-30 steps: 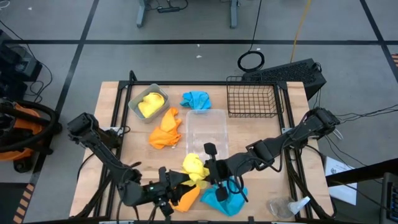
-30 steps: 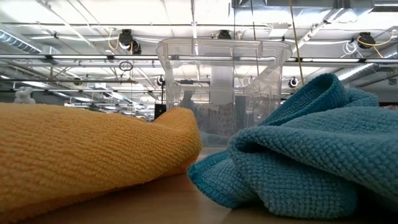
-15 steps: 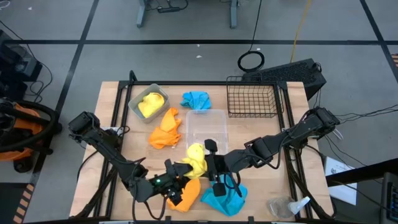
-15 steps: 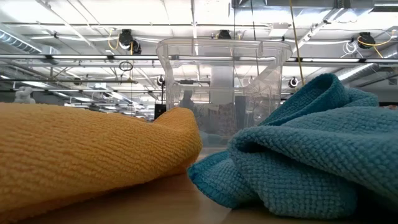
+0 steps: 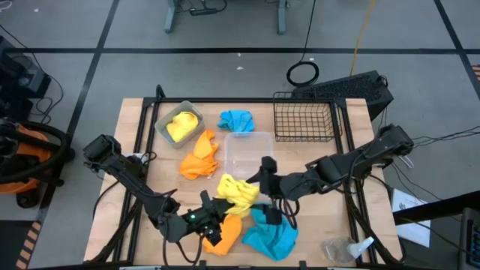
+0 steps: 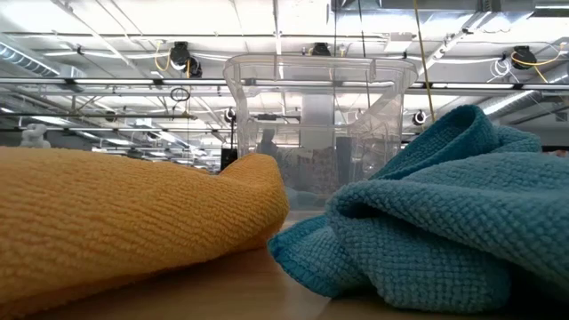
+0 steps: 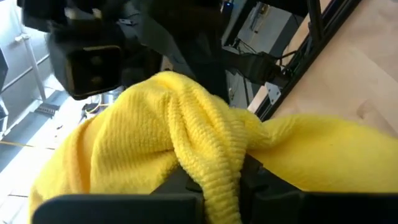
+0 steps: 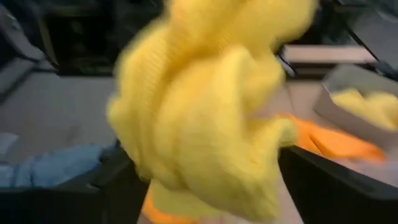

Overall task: Sort microfiber towel by color & place in baskets
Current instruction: Put the yellow towel into the gray bin

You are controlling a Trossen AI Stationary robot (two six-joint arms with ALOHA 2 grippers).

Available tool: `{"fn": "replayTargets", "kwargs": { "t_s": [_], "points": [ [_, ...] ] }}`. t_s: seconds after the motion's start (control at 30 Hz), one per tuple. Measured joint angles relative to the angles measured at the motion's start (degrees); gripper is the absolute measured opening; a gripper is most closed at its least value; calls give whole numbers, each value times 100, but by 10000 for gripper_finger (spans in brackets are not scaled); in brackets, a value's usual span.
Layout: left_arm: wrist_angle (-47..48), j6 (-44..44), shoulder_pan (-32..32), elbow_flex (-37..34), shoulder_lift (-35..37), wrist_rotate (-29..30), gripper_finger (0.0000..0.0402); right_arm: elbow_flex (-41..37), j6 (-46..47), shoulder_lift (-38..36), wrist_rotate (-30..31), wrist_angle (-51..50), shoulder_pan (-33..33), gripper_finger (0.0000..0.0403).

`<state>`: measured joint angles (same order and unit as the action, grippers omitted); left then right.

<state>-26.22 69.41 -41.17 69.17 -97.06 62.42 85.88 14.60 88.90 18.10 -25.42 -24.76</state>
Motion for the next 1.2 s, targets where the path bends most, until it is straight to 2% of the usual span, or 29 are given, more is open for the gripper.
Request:
{"fn": "replayTargets", "kwargs": {
  "t_s": [0.1, 0.2, 0.33, 0.47, 0.67, 0.87, 0.97, 1.07, 1.2],
  "points": [
    [3, -11, -9, 0, -2, 206, 24, 0, 244, -152, 290, -708, -56, 357],
    [97, -55, -12, -6, 41, 509, 18, 0, 686, -200, 856, -1647, -177, 367],
    [1030, -816, 92, -7, 397, 521, 17, -4, 1579, -162, 1665, -2758, -430, 368],
    [3100, -2410, 391, -7, 976, 515, 17, -6, 2335, -106, 2259, -3369, -792, 368],
    [6230, -4979, 1175, -7, 1956, 290, 17, -4, 2706, -113, 2852, -3428, -1409, 368],
    [8934, -6934, 1916, -7, 2826, 0, 17, -4, 3078, -113, 3403, -3434, -1883, 368],
    [9959, -7591, 2373, -18, 3133, -93, 17, -4, 3127, -114, 3725, -3433, -2057, 368],
    [10225, -7438, 2897, -240, 3421, -135, 16, -4, 3129, -113, 3922, -3403, -2165, 368],
    [9943, -5925, 3775, -661, 3635, -247, 16, -4, 3129, -113, 4077, -3314, -2224, 368]
  ]
}}
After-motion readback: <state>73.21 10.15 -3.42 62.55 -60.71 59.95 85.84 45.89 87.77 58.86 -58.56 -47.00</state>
